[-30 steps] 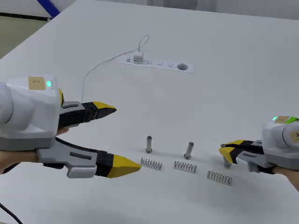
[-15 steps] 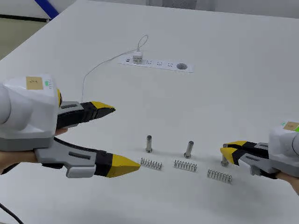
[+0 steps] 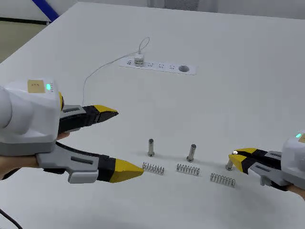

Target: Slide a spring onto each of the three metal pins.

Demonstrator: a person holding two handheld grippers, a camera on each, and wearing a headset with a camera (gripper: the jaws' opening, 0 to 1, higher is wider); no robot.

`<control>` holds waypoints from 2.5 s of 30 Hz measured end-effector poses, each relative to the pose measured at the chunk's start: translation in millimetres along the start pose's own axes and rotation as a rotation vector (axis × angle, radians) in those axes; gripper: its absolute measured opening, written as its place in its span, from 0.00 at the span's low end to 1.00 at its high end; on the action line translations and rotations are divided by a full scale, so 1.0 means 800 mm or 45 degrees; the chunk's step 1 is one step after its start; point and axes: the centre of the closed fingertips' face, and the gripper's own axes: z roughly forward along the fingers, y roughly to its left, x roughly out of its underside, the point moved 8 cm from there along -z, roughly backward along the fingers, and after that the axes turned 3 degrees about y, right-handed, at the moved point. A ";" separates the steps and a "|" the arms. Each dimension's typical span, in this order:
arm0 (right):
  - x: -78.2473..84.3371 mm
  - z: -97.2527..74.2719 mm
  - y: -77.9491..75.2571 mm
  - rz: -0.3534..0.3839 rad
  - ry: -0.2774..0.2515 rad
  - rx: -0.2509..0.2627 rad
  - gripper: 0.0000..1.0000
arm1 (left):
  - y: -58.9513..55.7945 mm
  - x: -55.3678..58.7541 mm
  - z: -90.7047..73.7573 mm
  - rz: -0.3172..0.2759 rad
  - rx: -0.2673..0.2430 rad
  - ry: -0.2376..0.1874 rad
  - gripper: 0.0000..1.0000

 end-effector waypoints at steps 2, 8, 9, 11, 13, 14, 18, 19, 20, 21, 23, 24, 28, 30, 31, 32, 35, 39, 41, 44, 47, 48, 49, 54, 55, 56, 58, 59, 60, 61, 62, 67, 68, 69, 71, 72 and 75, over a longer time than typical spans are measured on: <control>0.001 -0.001 0.000 -0.009 0.005 -0.003 0.08 | 0.001 -0.001 0.000 0.004 -0.003 0.001 0.83; 0.002 -0.004 -0.002 -0.025 0.019 0.000 0.09 | 0.001 -0.002 -0.001 0.008 -0.002 -0.007 0.83; 0.002 -0.003 -0.001 -0.026 0.021 0.001 0.09 | 0.000 -0.001 -0.001 0.008 0.000 -0.005 0.83; 0.001 -0.003 0.000 -0.036 0.029 0.001 0.09 | 0.000 -0.001 -0.002 0.004 0.003 -0.007 0.83; 0.000 -0.003 0.000 -0.046 0.035 0.002 0.09 | 0.000 -0.001 -0.003 0.007 0.000 -0.007 0.83; 0.000 -0.003 0.000 -0.046 0.038 0.003 0.09 | 0.000 -0.002 -0.004 0.008 0.000 -0.008 0.83; -0.001 -0.003 0.000 -0.027 0.034 -0.001 0.11 | -0.001 -0.003 -0.006 0.011 -0.004 -0.008 0.83; -0.002 -0.004 0.000 -0.028 0.033 0.000 0.12 | -0.001 -0.003 -0.007 0.012 -0.005 -0.008 0.83; -0.003 -0.005 0.000 -0.027 0.032 0.001 0.12 | -0.001 -0.003 -0.007 0.013 -0.006 -0.007 0.83; -0.004 -0.006 0.001 -0.026 0.032 0.003 0.12 | -0.002 -0.003 -0.007 0.014 -0.006 -0.008 0.83; -0.005 -0.006 0.001 -0.027 0.027 0.002 0.14 | -0.002 -0.004 -0.007 0.013 -0.006 -0.008 0.83; -0.006 -0.006 0.000 -0.028 0.029 0.002 0.14 | -0.003 -0.004 -0.007 0.013 -0.005 -0.009 0.83; -0.009 -0.009 -0.001 -0.027 0.024 0.004 0.17 | -0.004 -0.007 -0.007 0.020 -0.005 -0.013 0.83; -0.011 -0.013 -0.002 -0.026 0.022 0.006 0.20 | -0.004 -0.008 -0.008 0.021 -0.008 -0.018 0.83; -0.011 -0.015 -0.003 -0.023 0.023 0.006 0.21 | -0.004 -0.010 -0.009 0.014 -0.009 -0.025 0.83; -0.009 -0.017 -0.004 -0.019 0.024 0.005 0.21 | -0.004 -0.011 -0.009 0.006 -0.010 -0.034 0.83; -0.003 -0.024 -0.001 0.001 0.032 -0.018 0.21 | -0.003 -0.016 -0.009 -0.004 -0.017 -0.052 0.83; 0.013 -0.033 0.000 0.016 0.070 -0.034 0.21 | -0.003 -0.018 -0.007 0.005 -0.016 -0.050 0.83; 0.019 -0.036 0.000 0.032 0.078 -0.047 0.21 | -0.003 -0.017 -0.005 0.003 -0.013 -0.043 0.83; 0.025 -0.039 0.003 0.038 0.093 -0.071 0.22 | -0.004 -0.015 -0.004 -0.005 -0.010 -0.039 0.83; 0.029 -0.037 0.009 0.031 0.119 -0.111 0.22 | -0.005 -0.012 -0.003 -0.010 -0.008 -0.033 0.83; 0.030 -0.034 0.010 0.020 0.133 -0.120 0.22 | -0.005 -0.011 -0.003 -0.010 -0.007 -0.030 0.83; 0.031 -0.032 0.012 0.007 0.148 -0.130 0.23 | -0.006 -0.010 -0.003 -0.012 -0.005 -0.026 0.83; 0.032 -0.017 0.019 -0.014 0.182 -0.164 0.23 | -0.006 -0.005 -0.005 -0.024 -0.008 -0.016 0.83; 0.032 -0.015 0.021 -0.015 0.184 -0.172 0.23 | -0.006 -0.004 -0.005 -0.027 -0.010 -0.015 0.83; 0.032 -0.012 0.023 -0.021 0.188 -0.183 0.23 | -0.005 -0.003 -0.006 -0.032 -0.012 -0.016 0.83; 0.032 -0.008 0.025 -0.036 0.198 -0.195 0.23 | -0.005 -0.002 -0.007 -0.036 -0.014 -0.016 0.83; 0.032 -0.005 0.027 -0.050 0.207 -0.207 0.23 | -0.004 -0.001 -0.008 -0.039 -0.016 -0.016 0.83; 0.032 -0.004 0.027 -0.059 0.214 -0.214 0.23 | -0.003 -0.001 -0.008 -0.042 -0.017 -0.016 0.83; 0.034 -0.002 0.028 -0.075 0.227 -0.221 0.23 | -0.002 0.000 -0.008 -0.043 -0.018 -0.016 0.82; 0.034 0.000 0.028 -0.083 0.234 -0.226 0.23 | -0.002 0.000 -0.008 -0.045 -0.018 -0.017 0.82; 0.039 0.006 0.027 -0.129 0.261 -0.237 0.23 | 0.000 0.002 -0.006 -0.050 -0.020 -0.012 0.82; 0.040 0.007 0.028 -0.131 0.265 -0.240 0.23 | 0.001 0.002 -0.006 -0.050 -0.019 -0.011 0.82; 0.040 0.007 0.028 -0.136 0.269 -0.246 0.23 | 0.001 0.002 -0.005 -0.052 -0.019 -0.012 0.82; 0.040 0.008 0.028 -0.142 0.269 -0.248 0.23 | 0.001 0.002 -0.004 -0.059 -0.016 -0.016 0.82; 0.039 0.008 0.029 -0.145 0.267 -0.249 0.22 | 0.001 0.002 -0.004 -0.062 -0.012 -0.020 0.82; 0.041 0.010 0.030 -0.169 0.270 -0.256 0.22 | 0.000 0.001 -0.003 -0.066 -0.005 -0.028 0.82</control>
